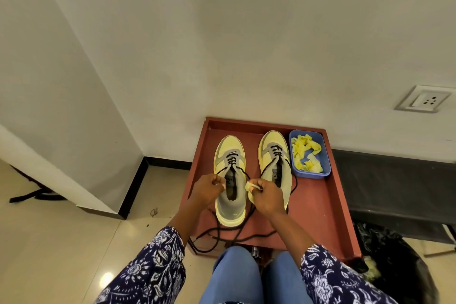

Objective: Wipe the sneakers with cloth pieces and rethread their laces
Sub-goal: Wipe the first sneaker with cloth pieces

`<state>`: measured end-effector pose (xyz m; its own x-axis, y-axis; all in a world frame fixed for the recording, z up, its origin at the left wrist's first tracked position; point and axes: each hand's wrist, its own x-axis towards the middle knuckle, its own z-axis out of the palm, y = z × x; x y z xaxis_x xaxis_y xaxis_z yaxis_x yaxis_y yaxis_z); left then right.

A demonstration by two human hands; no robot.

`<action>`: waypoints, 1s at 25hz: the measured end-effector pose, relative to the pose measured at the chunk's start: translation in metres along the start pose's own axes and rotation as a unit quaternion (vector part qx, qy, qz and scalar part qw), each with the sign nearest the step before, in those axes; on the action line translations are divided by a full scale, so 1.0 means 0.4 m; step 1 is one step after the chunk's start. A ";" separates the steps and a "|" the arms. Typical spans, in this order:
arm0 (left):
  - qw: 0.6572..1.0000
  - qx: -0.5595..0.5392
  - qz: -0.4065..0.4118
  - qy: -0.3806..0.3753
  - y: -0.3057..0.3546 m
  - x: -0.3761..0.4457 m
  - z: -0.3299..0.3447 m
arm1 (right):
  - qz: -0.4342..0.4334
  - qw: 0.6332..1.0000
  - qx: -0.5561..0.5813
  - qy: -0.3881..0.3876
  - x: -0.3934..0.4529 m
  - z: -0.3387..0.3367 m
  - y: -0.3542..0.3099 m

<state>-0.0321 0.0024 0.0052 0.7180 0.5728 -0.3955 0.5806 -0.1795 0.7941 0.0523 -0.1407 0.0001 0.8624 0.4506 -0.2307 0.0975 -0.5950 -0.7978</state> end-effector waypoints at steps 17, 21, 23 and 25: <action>0.995 0.006 -0.037 -0.093 -0.033 -0.031 0.001 | 0.038 0.999 0.005 0.024 -0.093 0.099 0.020; 0.983 0.158 0.028 -0.085 -0.004 -0.021 0.013 | 0.038 0.999 -0.001 0.017 -0.066 0.100 0.018; 0.979 0.183 0.047 -0.077 0.010 -0.013 0.013 | 0.034 0.999 -0.008 0.013 -0.047 0.100 0.014; 0.977 0.190 0.050 -0.081 0.022 -0.009 0.008 | 0.035 0.999 -0.006 0.013 -0.027 0.098 0.004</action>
<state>-0.0284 -0.0036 0.0123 0.8115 0.4087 -0.4176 0.5836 -0.5299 0.6153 0.0237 -0.1201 -0.0205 0.8798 0.3906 -0.2708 0.0427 -0.6323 -0.7735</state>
